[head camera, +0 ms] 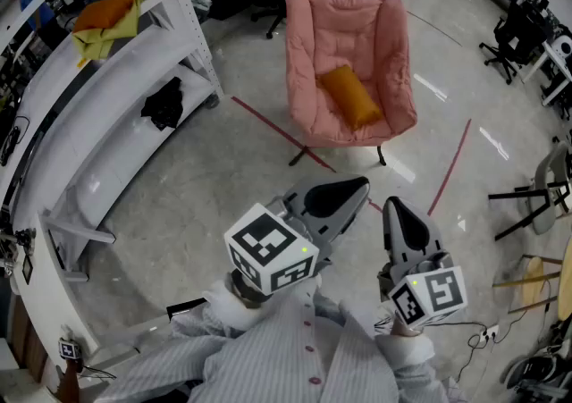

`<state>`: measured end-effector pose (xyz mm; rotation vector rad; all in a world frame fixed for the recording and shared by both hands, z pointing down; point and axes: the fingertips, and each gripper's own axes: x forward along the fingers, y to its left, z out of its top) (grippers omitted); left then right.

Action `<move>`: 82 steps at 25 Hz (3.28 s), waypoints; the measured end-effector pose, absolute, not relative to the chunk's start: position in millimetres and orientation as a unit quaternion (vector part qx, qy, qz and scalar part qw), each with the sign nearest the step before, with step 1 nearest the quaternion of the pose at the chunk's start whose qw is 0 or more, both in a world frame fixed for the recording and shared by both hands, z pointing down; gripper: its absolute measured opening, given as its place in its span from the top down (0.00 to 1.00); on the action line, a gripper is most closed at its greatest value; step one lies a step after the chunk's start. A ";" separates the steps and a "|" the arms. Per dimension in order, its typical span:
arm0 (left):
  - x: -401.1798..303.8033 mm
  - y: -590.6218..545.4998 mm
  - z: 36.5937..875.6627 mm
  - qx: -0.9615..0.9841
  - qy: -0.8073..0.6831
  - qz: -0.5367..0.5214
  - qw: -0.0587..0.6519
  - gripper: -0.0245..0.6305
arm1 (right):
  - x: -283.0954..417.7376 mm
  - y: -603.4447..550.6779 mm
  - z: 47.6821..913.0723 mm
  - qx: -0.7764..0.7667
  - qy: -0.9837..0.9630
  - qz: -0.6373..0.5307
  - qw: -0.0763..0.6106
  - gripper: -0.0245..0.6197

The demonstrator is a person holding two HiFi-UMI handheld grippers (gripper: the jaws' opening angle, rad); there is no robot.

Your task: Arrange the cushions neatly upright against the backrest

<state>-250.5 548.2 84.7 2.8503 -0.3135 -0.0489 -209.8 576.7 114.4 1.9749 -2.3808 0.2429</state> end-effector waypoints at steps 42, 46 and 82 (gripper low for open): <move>-183.8 375.2 89.8 0.983 -0.126 -0.018 0.129 0.95 | -124.8 425.7 120.6 0.646 -0.759 0.081 0.009 0.94; -171.5 321.7 88.4 0.986 -0.113 -0.011 0.126 0.95 | -112.9 368.8 112.7 0.653 -0.754 0.073 0.006 0.94; 14.8 35.7 110.2 0.976 -0.156 -0.001 0.153 0.95 | 72.9 89.2 136.1 0.629 -0.768 0.115 0.035 0.94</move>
